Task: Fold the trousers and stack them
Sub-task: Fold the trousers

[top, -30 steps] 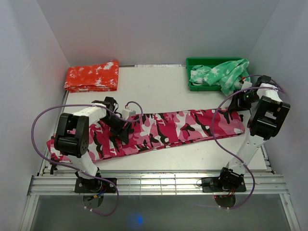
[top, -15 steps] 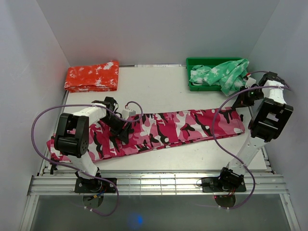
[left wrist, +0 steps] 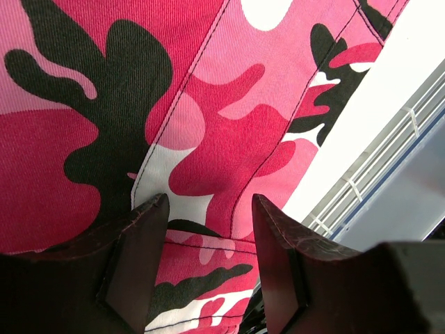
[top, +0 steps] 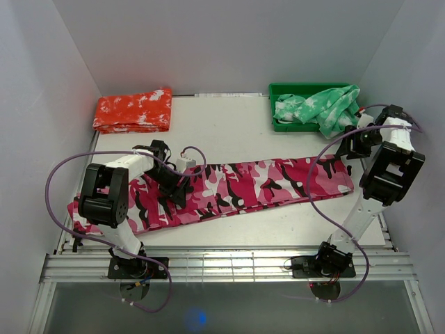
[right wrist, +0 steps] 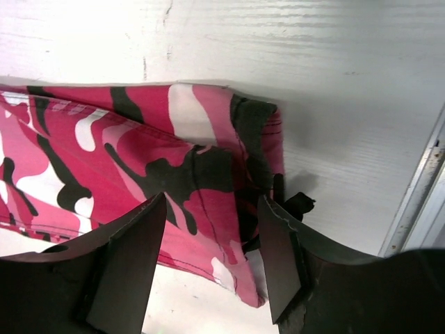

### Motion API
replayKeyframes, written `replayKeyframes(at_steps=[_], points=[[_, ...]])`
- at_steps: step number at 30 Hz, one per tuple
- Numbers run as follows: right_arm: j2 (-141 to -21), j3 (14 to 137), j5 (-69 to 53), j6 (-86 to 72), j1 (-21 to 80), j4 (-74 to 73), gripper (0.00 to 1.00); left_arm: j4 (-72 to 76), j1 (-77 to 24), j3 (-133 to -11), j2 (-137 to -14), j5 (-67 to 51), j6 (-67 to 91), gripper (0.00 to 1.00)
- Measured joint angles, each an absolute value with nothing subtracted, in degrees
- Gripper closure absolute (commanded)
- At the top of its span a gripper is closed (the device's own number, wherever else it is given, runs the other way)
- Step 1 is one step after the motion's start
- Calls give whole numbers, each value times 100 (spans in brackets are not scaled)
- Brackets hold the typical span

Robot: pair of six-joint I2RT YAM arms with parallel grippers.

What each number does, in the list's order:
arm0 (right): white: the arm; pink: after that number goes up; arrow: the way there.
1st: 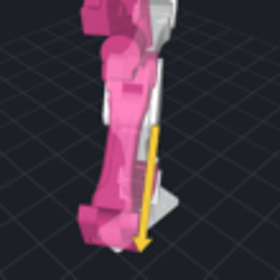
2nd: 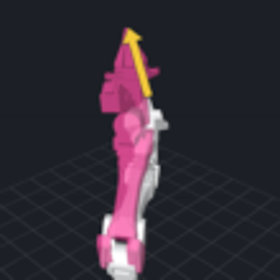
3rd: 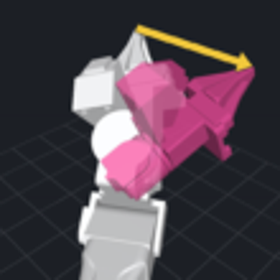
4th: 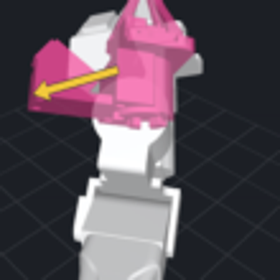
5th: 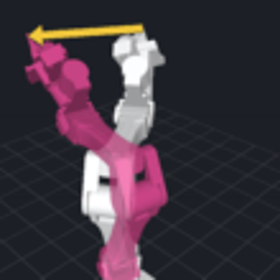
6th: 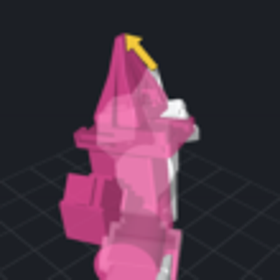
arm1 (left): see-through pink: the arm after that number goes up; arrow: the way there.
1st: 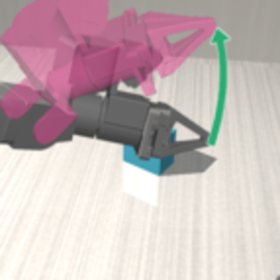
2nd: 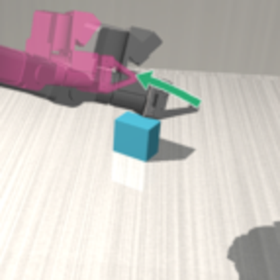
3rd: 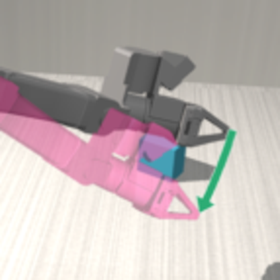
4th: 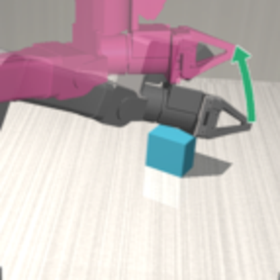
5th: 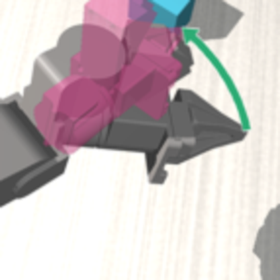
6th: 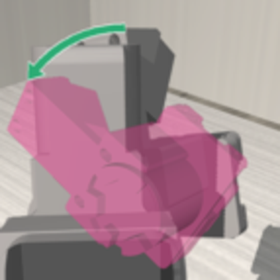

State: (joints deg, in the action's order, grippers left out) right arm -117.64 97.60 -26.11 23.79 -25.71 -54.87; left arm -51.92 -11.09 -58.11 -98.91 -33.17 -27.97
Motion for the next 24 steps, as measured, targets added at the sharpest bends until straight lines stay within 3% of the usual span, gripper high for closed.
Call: replayKeyframes(at_steps=[11,20,23,24], points=[[-12018,9723,-2910,2296,-2576,-5334,44,-5194,-1109,-5815,-9896,-3315,-2777,36],[-12020,9478,-3435,2329,-2576,-5408,72,-5194,-1109,-5815,-9896,-3315,-2777,36],[-12016,9465,-3656,2421,-2576,-5474,92,-5194,-1109,-5815,-9896,-3315,-2779,36],[-12005,9435,-3734,2460,-2576,-5487,92,-5192,-1109,-5815,-9896,-3315,-2779,36]])
